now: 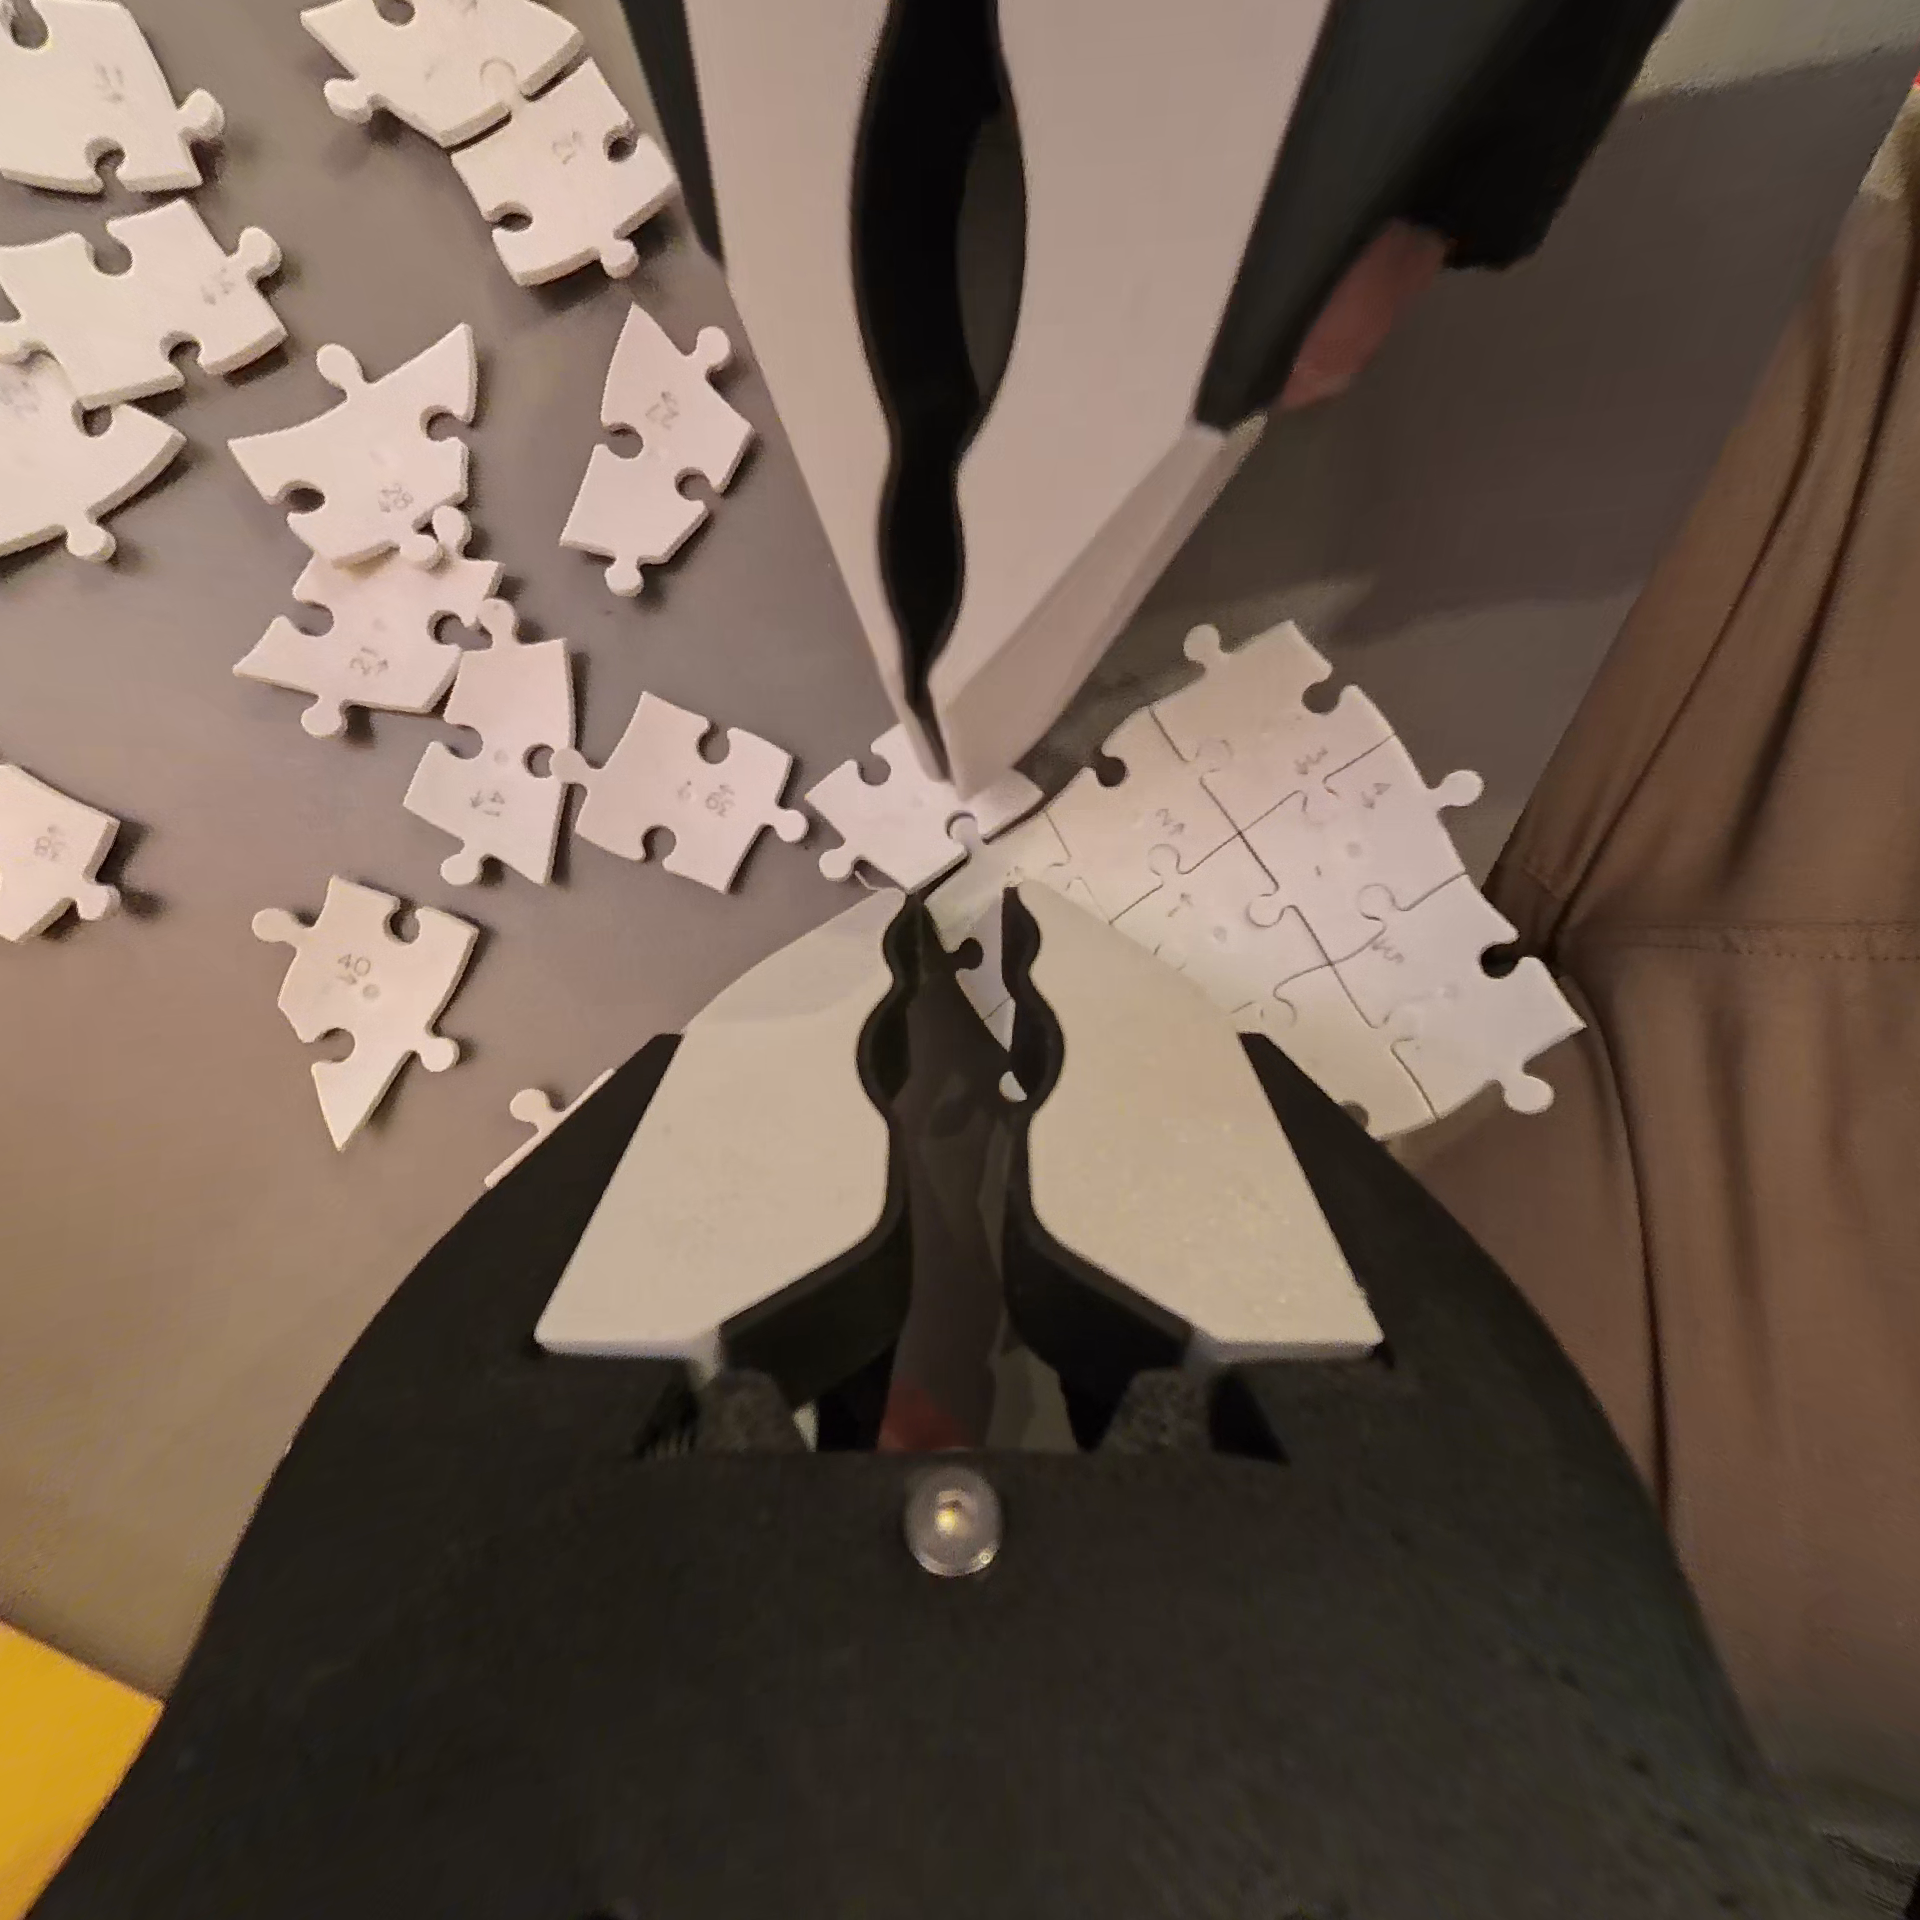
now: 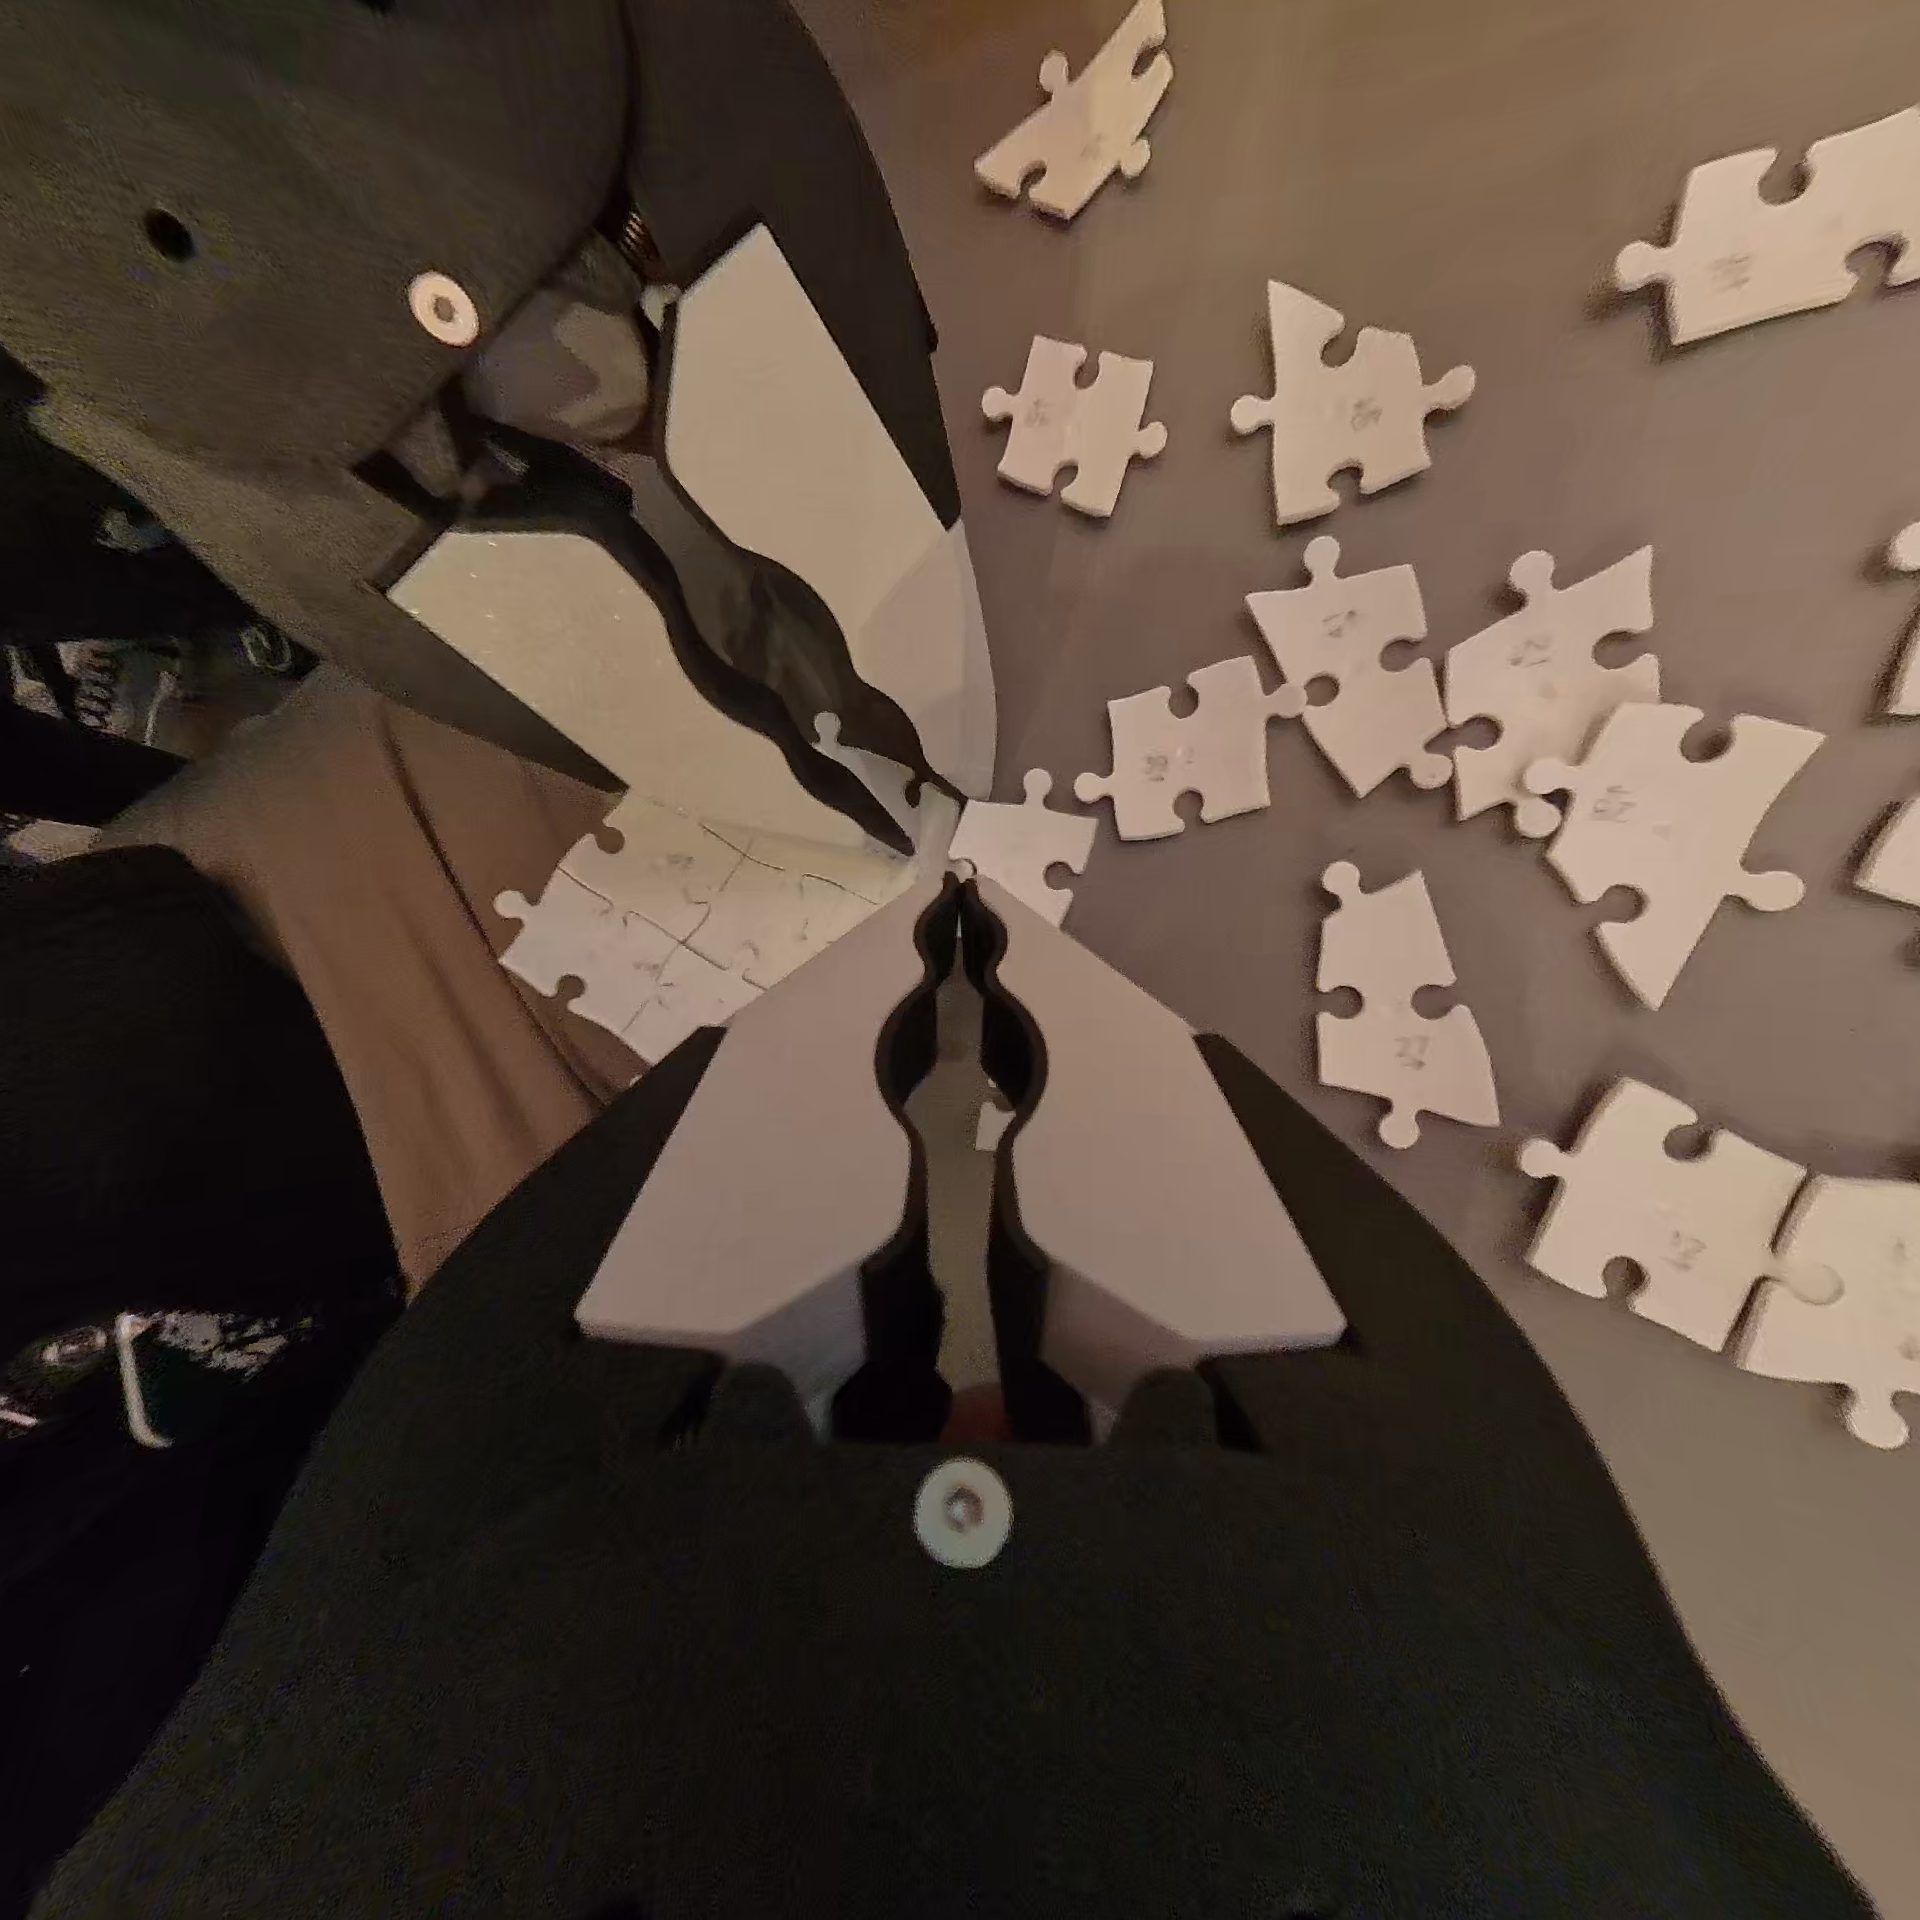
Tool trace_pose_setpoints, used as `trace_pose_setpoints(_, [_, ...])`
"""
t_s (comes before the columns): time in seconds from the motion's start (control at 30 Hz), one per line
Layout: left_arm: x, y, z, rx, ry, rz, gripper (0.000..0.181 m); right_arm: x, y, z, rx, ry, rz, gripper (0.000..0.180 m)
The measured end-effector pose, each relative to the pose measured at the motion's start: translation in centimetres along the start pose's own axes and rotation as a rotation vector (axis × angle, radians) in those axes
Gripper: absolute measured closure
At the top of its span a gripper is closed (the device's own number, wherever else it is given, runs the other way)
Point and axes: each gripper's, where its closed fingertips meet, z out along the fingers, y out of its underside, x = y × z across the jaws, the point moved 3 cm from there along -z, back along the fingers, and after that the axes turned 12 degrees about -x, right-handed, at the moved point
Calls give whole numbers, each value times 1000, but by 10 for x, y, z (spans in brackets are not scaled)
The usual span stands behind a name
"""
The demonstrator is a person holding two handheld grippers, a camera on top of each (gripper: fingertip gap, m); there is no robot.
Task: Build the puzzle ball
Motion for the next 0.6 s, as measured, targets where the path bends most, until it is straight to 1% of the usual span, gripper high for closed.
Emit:
trace_pose_setpoints(0.1, [0, 0, 0, -6, -3, 0, 166, 0, 2, 8, -30, 5, -9, 180])
trace_pose_setpoints(0.3, [-3, 0, 0, -3, 0, -20, 168, 0, 2, 11, -40, 25, -13, 180])
trace_pose_setpoints(0.6, [-17, -2, -5, 24, -2, -102, 169, -1, 0, 13, -80, 54, -40, 180])
